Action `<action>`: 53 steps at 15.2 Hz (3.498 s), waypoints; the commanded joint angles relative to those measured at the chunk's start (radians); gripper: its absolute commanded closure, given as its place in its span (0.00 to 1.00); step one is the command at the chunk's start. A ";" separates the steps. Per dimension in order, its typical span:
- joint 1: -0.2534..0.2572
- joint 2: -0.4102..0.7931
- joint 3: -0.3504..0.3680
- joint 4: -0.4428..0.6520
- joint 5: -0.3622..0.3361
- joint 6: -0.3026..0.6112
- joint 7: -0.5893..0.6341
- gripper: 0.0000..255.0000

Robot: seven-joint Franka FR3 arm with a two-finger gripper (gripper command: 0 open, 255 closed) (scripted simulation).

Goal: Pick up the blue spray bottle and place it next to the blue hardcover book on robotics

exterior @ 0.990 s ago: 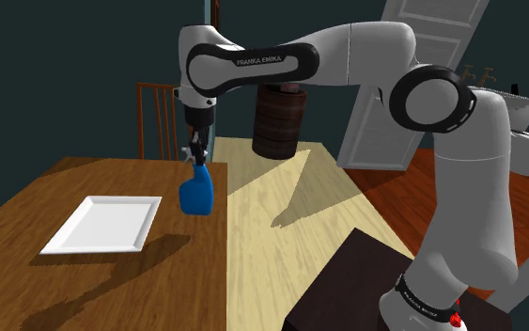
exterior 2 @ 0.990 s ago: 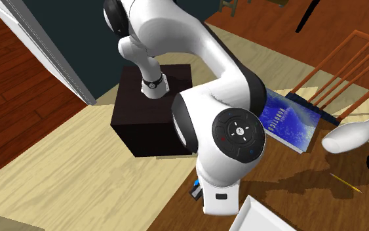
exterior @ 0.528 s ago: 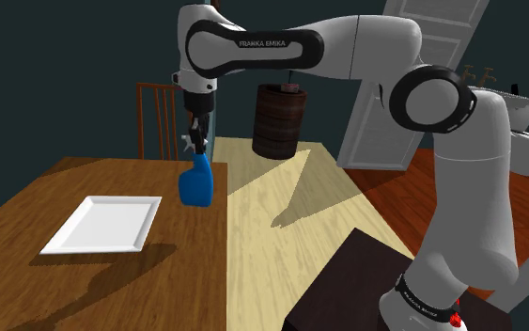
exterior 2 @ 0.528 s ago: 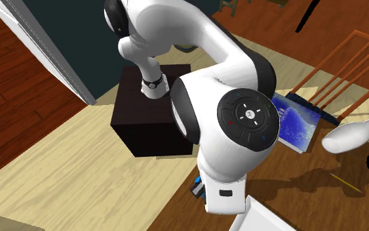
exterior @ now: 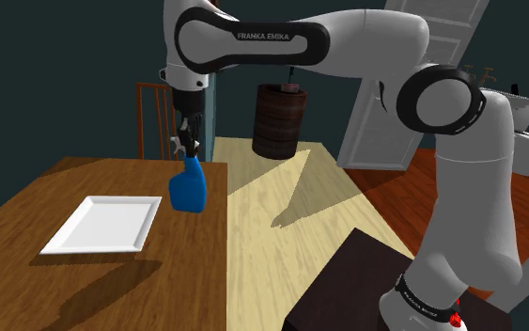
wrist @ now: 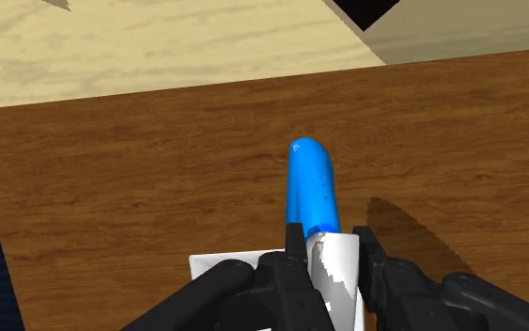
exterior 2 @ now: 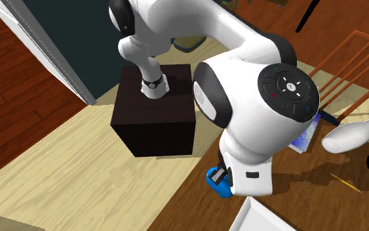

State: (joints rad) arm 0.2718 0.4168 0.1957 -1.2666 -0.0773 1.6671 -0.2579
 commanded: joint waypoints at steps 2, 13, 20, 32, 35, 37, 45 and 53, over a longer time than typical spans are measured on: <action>0.044 -0.014 0.018 -0.017 -0.004 0.002 0.064 1.00; 0.221 0.037 0.080 0.054 -0.038 -0.024 0.292 1.00; 0.359 0.150 0.106 0.228 -0.077 -0.090 0.431 1.00; 0.475 0.273 0.113 0.333 -0.111 -0.074 0.535 1.00; 0.465 0.259 0.114 0.267 -0.109 -0.024 0.538 1.00; 0.460 0.252 0.114 0.229 -0.108 0.008 0.540 1.00; 0.448 0.245 0.114 0.135 -0.109 0.093 0.545 1.00; 0.448 0.245 0.114 0.135 -0.109 0.093 0.545 0.00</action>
State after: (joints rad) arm 0.7197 0.6623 0.3096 -1.1316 -0.1860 1.7601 0.2873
